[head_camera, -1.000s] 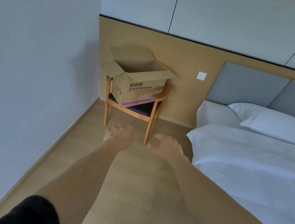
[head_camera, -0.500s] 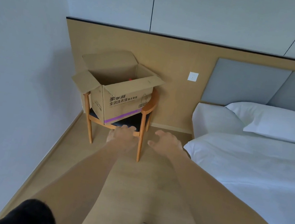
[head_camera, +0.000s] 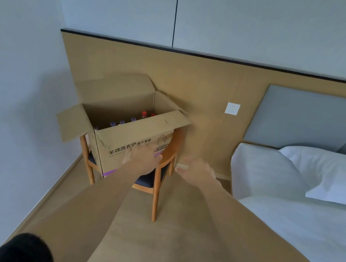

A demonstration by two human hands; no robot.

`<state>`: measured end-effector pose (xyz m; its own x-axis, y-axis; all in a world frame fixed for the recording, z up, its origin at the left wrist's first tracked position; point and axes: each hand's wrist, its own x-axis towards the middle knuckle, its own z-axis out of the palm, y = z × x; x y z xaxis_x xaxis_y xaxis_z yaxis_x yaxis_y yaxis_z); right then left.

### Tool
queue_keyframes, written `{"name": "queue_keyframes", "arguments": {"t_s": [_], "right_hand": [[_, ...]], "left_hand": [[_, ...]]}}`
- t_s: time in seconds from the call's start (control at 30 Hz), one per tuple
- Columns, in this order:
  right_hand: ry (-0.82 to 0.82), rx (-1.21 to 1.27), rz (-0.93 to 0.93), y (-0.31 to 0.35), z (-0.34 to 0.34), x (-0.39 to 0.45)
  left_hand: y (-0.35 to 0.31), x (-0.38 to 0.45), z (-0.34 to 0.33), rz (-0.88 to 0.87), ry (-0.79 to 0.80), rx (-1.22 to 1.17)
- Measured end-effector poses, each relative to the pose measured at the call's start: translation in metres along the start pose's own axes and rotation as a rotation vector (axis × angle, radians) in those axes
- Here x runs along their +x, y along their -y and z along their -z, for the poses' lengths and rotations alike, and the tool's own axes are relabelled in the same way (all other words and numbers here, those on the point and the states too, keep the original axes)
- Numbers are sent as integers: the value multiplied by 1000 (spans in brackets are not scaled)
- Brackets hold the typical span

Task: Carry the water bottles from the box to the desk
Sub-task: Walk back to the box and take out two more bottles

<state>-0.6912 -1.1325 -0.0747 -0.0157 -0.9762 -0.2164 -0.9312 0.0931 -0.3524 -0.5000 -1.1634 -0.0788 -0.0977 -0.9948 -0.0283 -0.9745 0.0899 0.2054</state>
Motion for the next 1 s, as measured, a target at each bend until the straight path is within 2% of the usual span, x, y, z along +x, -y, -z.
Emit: {"name": "queue_keyframes", "arguments": {"t_s": [0.37,0.7,1.0], "right_hand": [[-14,-54,34,19,23,165],[0,-99,71,85,60,355],[59,-69,174,130,40,453]], "left_hand": [[35,168,-6,44,-28,-51],[104,343,16,127,-14,-148],[176,417,-5,257,63,-189]]}}
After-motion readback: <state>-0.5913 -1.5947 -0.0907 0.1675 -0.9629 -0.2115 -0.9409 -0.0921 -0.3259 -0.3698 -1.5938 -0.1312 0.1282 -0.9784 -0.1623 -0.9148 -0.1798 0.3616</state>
